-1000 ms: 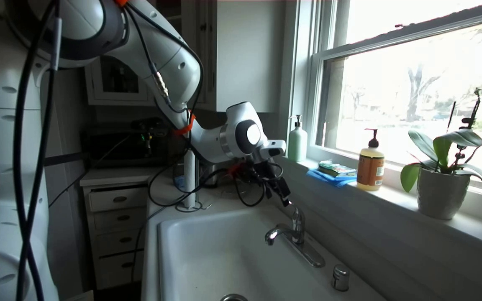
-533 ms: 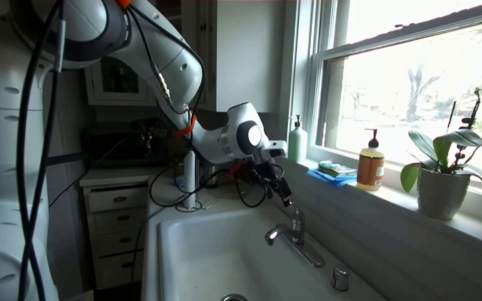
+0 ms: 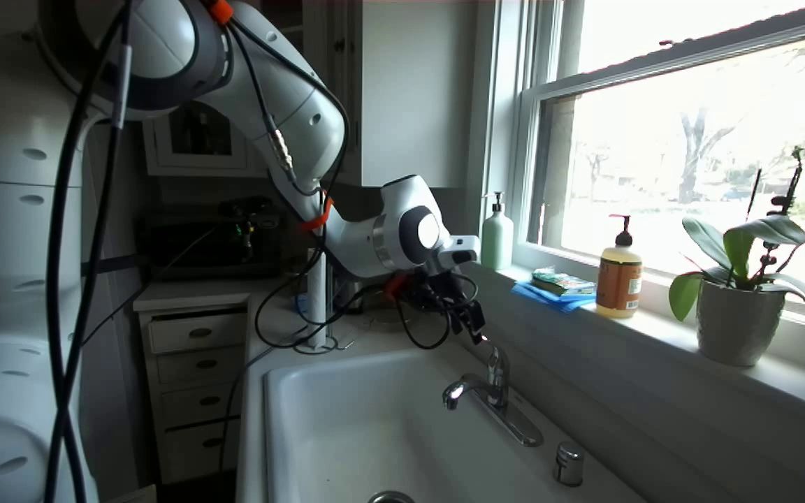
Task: Push the faucet to the right then push the faucet handle upwards
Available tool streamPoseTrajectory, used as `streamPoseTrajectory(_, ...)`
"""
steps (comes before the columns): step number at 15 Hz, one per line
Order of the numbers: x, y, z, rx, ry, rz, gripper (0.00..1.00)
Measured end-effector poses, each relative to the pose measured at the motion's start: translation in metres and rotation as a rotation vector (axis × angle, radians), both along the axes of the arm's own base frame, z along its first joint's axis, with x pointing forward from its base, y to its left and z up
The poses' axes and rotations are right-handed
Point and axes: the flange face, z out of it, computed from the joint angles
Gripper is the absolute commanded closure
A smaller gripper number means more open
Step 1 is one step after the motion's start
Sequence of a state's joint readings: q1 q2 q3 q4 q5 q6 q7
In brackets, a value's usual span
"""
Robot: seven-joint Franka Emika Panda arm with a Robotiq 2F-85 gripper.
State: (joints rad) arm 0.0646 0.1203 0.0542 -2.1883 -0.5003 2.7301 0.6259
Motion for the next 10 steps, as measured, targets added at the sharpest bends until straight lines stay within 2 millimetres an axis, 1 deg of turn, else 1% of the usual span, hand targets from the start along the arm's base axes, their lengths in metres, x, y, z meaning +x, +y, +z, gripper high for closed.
streamPoseTrajectory(2, 0.0020, 0.0013, 0.0004, 0.005, -0.012, 0.007, 0.77)
streamPoseTrajectory(5, 0.0038, 0.0024, 0.0017, 0.007, -0.024, 0.015, 0.90)
streamPoseTrajectory(7, 0.0049, 0.0007, 0.0036, -0.001, -0.030, 0.019, 0.85)
streamPoseTrajectory(8, 0.0053, 0.0005, 0.0041, -0.006, -0.032, 0.023, 0.94)
streamPoseTrajectory(10, 0.0057, 0.0006, 0.0045, -0.015, -0.034, 0.031, 0.94)
